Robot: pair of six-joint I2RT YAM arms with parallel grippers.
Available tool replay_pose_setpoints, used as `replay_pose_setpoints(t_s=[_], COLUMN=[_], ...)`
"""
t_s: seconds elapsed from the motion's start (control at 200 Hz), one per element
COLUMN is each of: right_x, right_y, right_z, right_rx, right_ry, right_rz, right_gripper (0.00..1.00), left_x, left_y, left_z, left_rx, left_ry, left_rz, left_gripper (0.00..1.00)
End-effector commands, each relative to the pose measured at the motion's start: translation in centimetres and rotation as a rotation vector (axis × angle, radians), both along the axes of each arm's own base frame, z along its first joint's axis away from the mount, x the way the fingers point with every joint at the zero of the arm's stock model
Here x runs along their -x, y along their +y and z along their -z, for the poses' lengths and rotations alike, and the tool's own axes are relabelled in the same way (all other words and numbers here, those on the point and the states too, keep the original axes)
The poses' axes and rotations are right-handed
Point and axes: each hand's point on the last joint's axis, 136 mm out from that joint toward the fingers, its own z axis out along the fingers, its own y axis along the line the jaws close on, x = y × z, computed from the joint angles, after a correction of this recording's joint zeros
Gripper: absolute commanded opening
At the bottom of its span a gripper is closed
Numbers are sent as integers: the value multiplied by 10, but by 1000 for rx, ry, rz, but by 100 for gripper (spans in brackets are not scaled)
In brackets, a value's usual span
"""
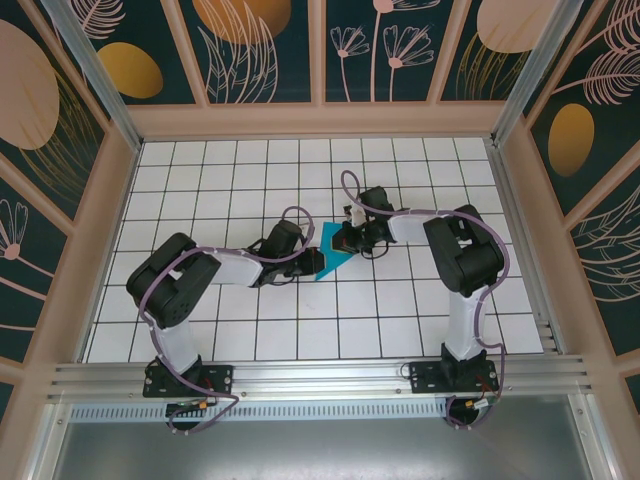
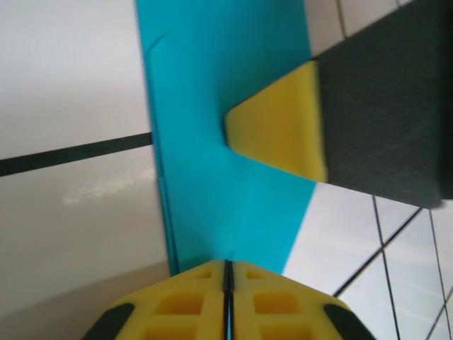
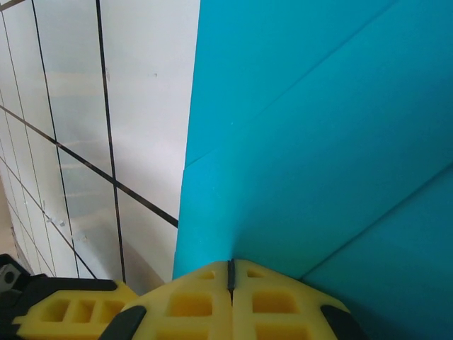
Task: Fold a paper plane with a square sheet of paper (pick it up from the middle)
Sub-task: Fourth fold the wing at the center of the table.
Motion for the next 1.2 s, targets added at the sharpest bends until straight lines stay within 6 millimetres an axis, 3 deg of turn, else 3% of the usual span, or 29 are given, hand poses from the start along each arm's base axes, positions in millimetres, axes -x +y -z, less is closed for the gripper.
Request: replay_pose_setpoints(t_s=[0.0, 0.1, 0.26, 0.575, 1.196], right_x=[14, 15, 15, 19, 21], right_y=[-23, -24, -25, -31, -37], right_z=[44, 47, 50, 62, 74], right_rx=[141, 148, 158, 196, 240], right_ry=[79, 87, 91, 116, 147], right_rz=[10, 10, 11, 16, 32], right_gripper=[6, 6, 6, 6, 5], left_x=[-1, -3, 0, 20, 64], left_y=[-9, -15, -17, -3, 11], left_z=[-27, -25, -3, 28, 37], left_rx=[54, 67, 47, -41, -52], left_ry=[-70, -68, 0, 94, 117], left_rz=[64, 84, 90, 120, 215], left_gripper=[14, 15, 14, 10, 0])
